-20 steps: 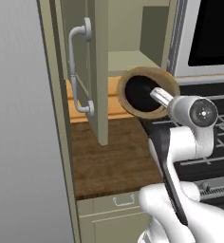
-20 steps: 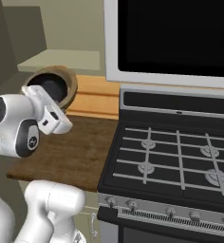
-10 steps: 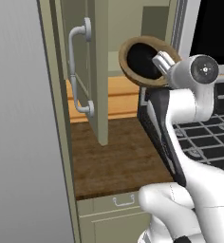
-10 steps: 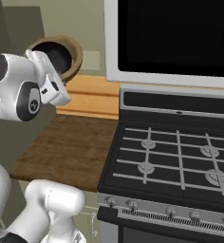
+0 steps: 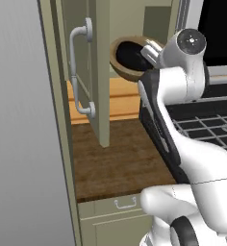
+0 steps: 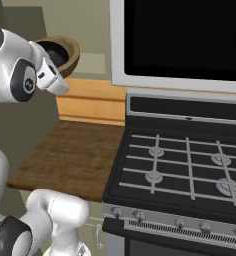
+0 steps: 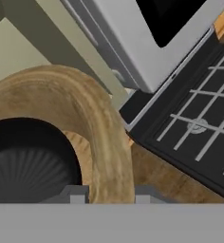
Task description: Pick up the bowls on the counter and stack them on top of one another in the open cabinet. Place the smaller bowl on top of the larger bowl.
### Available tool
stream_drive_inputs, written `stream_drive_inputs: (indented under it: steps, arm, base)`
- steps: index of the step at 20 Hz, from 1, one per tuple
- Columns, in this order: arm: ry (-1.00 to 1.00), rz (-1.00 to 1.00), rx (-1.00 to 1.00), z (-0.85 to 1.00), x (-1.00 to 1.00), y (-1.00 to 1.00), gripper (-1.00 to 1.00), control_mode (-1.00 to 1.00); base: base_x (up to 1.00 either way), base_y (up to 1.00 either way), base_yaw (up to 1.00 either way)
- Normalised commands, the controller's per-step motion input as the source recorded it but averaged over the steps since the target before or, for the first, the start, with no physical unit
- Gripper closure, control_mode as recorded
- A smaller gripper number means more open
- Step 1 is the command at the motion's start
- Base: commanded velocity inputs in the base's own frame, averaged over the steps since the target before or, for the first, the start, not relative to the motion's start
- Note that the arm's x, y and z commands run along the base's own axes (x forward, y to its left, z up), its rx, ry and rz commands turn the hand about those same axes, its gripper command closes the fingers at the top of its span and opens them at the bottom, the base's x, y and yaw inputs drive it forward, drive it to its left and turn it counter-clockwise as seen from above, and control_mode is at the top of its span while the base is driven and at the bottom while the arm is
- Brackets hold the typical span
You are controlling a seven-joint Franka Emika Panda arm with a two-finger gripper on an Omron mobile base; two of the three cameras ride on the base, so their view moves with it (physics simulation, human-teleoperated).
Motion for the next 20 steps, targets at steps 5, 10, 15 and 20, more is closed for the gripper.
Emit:
stream_drive_inputs:
  steps: [5, 10, 15, 20]
  arm:
    - [0.02, -0.06, 0.0, 0.0, 0.84, 0.26, 1.0, -1.0]
    - [0.08, -0.09, 0.0, 0.0, 0.98, 0.33, 1.0, -1.0]
    - [0.09, -0.08, 0.0, 0.0, 1.0, 0.27, 1.0, -1.0]
    - [0.07, -0.05, 0.0, 0.0, 0.99, 0.17, 1.0, -1.0]
  base:
    - [0.0, 0.0, 0.0]
    - [0.0, 0.0, 0.0]
    - [0.0, 0.0, 0.0]
    - [0.0, 0.0, 0.0]
